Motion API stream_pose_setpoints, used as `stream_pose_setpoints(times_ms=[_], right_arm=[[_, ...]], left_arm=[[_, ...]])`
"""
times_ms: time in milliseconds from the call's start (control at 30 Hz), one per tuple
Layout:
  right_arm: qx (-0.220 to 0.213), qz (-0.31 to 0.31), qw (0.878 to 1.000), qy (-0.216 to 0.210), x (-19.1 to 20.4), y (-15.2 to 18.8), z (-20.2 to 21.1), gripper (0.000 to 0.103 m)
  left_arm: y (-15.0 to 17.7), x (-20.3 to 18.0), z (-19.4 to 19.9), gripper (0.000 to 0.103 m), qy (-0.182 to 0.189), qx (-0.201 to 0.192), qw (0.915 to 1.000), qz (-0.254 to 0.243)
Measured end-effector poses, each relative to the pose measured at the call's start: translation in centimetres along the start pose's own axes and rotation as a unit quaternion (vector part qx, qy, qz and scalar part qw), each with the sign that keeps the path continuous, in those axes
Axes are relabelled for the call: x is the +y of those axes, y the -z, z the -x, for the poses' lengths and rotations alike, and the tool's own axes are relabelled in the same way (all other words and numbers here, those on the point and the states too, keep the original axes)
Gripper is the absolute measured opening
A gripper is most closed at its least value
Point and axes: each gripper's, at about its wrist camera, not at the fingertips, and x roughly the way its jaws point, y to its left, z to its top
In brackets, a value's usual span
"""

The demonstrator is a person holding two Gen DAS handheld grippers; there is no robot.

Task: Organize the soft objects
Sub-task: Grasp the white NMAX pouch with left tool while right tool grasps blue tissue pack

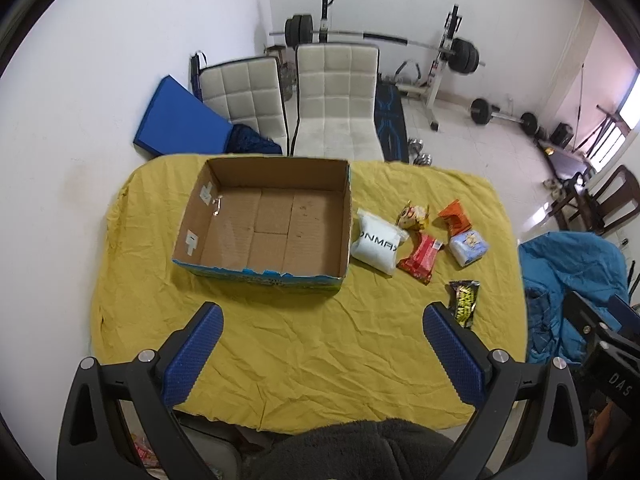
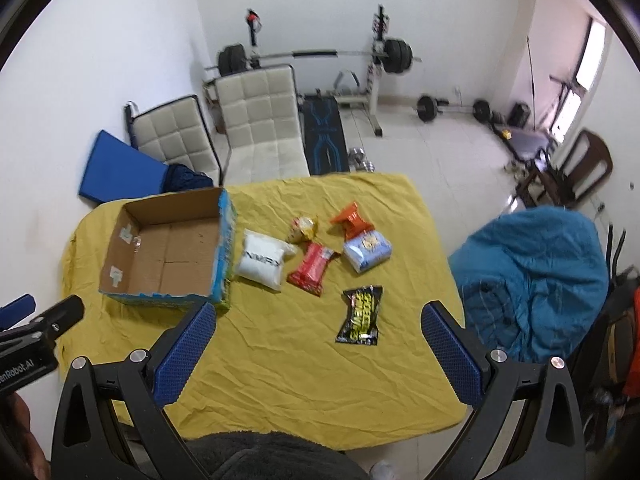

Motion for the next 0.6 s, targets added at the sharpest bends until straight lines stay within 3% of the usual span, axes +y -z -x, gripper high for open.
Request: stream_pose_setpoints(times_ms=[300, 500, 600], right_arm=[[0.089, -0.044, 0.995, 0.022, -6.0, -1.4, -10.9, 0.103], [0.130, -0.049, 0.989, 0.040, -9.7, -2.4, -19.8, 0.103], [0.161, -0.063, 0.984, 0.039, -11.7, -2.7, -25.0, 0.103]], left_arm=[[-2.8, -4.1, -9.5, 0.102, -0.004, 0.059, 0.9980, -0.025], [-5.6, -8.6, -17.2, 0.102, -0.007, 0.093, 0.9921, -0.083], [-6.8, -11.3, -22.1, 0.102, -0.013, 0.120, 0.9853, -0.121]])
